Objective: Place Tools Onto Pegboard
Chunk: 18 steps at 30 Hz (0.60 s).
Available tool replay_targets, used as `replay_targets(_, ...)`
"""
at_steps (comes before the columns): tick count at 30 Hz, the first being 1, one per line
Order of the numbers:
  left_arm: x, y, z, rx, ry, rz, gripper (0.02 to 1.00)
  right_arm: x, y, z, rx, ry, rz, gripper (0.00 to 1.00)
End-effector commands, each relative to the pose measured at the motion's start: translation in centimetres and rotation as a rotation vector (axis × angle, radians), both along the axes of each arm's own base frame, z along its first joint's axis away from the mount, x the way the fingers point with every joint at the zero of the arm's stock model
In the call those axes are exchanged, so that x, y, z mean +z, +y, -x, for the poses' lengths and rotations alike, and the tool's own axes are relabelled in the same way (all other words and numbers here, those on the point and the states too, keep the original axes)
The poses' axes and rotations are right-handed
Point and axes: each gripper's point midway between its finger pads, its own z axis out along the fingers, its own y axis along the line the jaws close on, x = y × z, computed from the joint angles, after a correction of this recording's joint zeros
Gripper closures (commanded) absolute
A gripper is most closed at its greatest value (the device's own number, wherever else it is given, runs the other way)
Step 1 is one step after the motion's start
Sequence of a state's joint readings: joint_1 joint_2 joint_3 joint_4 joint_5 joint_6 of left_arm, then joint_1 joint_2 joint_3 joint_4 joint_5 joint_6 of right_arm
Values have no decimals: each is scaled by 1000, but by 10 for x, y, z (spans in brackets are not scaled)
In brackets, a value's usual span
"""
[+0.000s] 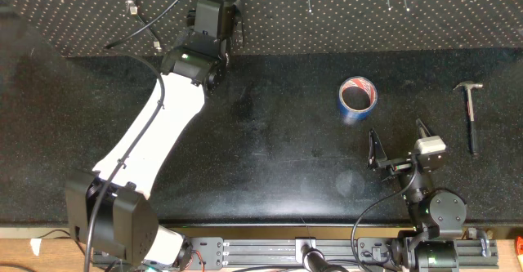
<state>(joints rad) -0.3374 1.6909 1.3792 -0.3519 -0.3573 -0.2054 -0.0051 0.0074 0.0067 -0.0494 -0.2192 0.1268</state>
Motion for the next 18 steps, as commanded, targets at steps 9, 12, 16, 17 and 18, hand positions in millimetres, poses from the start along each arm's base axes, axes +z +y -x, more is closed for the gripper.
replay_targets(9,-17,1,7,-9,49,-22,987,-1,0,0,1,4,-11,14)
replay_targets(12,-25,1,7,-9,44,-20,816,-1,0,0,1,4,-11,14)
replay_targets(16,-31,1,6,-7,50,-25,351,-1,0,0,1,4,-11,14)
replay_targets(17,-32,1,6,-6,52,-26,233,-1,0,0,1,5,-11,14)
replay_targets(18,-34,2,5,-5,56,-27,86,-1,0,0,1,4,-11,14)
